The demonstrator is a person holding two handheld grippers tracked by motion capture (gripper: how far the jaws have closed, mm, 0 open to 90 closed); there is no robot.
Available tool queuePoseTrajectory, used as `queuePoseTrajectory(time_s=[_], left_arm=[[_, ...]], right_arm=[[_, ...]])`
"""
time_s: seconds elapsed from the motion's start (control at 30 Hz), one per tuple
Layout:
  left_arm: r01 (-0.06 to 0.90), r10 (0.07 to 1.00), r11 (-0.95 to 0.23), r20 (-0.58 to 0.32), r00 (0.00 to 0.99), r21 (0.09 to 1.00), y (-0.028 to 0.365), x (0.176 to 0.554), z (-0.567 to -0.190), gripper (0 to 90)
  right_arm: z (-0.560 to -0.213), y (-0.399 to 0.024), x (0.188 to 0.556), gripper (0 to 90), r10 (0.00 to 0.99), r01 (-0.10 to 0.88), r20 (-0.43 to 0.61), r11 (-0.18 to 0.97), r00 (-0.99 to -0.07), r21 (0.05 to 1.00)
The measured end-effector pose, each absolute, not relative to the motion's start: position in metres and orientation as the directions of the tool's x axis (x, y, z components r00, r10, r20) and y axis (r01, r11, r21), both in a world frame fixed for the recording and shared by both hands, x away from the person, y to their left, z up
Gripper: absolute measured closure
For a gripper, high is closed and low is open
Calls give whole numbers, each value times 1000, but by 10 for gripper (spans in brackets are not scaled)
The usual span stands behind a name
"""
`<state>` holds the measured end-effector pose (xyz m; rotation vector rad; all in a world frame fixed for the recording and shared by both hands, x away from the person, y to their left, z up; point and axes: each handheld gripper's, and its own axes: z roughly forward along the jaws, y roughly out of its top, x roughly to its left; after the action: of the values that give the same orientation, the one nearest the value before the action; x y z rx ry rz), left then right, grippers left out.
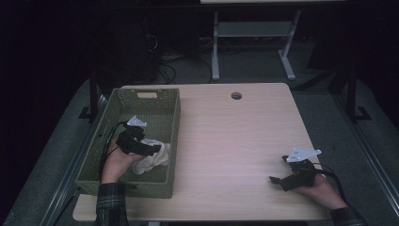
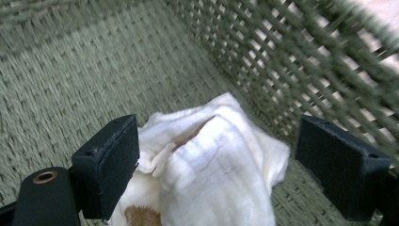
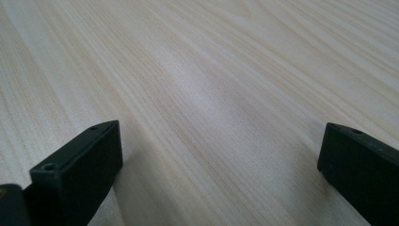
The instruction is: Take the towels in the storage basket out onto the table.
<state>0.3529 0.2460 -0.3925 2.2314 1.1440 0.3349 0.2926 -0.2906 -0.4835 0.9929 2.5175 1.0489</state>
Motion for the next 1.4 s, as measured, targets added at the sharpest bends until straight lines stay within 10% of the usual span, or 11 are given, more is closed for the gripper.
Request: queuePoseTrajectory(time_s=[1.4], left_arm=[[773,819,-532,-22,573,346,235,362,-436,142]], right_arm=[[-484,-291,293,0,671,499,38,512,-741,699]])
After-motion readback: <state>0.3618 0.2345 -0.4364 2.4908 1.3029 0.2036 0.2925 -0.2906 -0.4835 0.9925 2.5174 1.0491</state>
